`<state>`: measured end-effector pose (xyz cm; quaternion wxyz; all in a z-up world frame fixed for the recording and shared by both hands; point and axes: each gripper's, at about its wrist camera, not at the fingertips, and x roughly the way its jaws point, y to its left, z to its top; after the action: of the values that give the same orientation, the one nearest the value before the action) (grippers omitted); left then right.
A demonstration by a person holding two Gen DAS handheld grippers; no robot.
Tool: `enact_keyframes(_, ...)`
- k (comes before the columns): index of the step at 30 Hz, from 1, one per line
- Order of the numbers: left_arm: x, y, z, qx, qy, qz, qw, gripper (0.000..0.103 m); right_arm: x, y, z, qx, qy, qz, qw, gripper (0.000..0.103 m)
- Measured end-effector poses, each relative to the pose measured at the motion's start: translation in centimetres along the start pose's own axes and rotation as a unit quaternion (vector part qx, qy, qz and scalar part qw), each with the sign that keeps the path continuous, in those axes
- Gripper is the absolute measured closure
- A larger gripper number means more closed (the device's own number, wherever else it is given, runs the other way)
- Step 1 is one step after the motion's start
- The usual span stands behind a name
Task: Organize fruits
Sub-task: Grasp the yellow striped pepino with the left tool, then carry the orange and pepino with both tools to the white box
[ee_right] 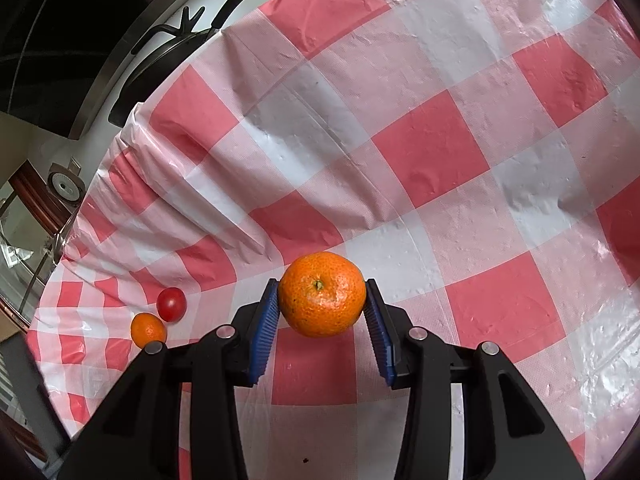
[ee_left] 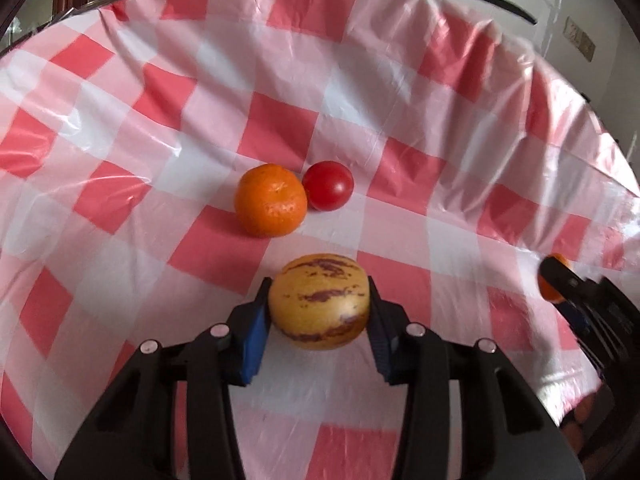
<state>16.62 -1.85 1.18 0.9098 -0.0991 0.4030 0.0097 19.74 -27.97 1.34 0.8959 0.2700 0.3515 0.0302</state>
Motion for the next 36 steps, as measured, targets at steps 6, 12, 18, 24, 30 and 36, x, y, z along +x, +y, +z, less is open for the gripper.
enact_keyframes(6, -4.0, 1.5, -3.6, -0.005, -0.025, -0.028, 0.9993, 0.059, 0.0, 0.0, 0.0, 0.0, 0.0, 0.0, 1.0, 0.061)
enact_keyframes(12, -6.1, 3.0, -5.7, -0.041, -0.029, -0.054, 0.9973, 0.059, 0.0, 0.1, 0.0, -0.001, 0.001, 0.0, 1.0, 0.061)
enact_keyframes(18, -5.1, 3.0, -5.6, -0.039, -0.003, -0.066, 0.9971, 0.059, 0.1, 0.1, 0.0, 0.001, -0.001, -0.001, 1.0, 0.061)
enact_keyframes(24, -5.3, 3.2, -5.7, -0.041, -0.006, -0.064, 0.9971, 0.059, -0.3, -0.2, 0.0, 0.007, -0.009, -0.003, 1.0, 0.061)
enact_keyframes(30, -5.0, 3.2, -5.7, -0.044, 0.001, -0.059, 0.9973, 0.059, -0.9, -0.1, -0.4, 0.006, -0.015, -0.006, 1.0, 0.061)
enact_keyframes(36, -5.0, 3.4, -5.7, -0.05, 0.002, -0.06, 0.997, 0.059, -4.1, 0.9, -3.7, -0.011, -0.004, 0.015, 1.0, 0.061)
